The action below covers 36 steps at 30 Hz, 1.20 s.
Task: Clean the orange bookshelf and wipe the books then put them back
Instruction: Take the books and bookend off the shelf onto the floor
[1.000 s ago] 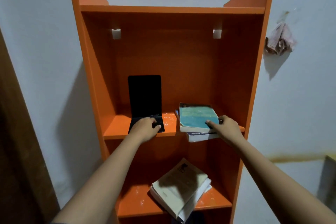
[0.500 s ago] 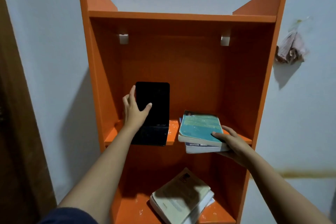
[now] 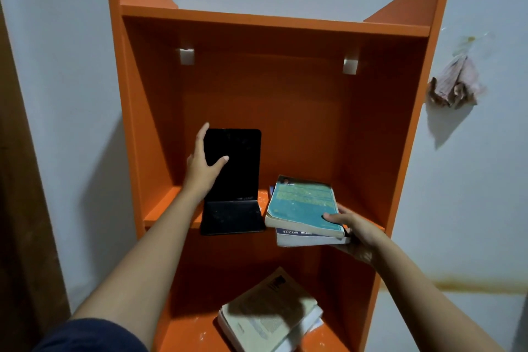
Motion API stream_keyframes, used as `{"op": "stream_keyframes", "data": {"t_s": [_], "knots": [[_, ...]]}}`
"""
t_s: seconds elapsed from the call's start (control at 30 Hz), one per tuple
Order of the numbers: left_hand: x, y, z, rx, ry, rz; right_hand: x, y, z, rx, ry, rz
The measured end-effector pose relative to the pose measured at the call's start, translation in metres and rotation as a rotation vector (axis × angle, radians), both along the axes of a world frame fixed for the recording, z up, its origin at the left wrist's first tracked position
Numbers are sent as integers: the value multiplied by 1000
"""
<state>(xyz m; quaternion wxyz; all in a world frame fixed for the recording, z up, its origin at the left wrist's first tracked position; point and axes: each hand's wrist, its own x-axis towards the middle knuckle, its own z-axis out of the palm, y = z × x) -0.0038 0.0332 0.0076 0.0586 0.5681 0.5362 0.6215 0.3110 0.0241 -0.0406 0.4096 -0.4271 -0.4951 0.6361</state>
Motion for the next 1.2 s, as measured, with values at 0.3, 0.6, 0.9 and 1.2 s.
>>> {"op": "stream_keyframes", "data": {"t_s": [0.3,0.6,0.9,1.2], "knots": [[-11,-89,4,39,74,-1,-8,-57,-3,37,-37,-115],[-35,-235,-23,50,305,175,-35,-155,-18,93,95,-231],[-89,-379,-124,-201,89,271,-113,-235,-87,28,22,-114],[-148,-490,-243,-513,-30,647,-217,-263,-197,-216,-30,159]]}}
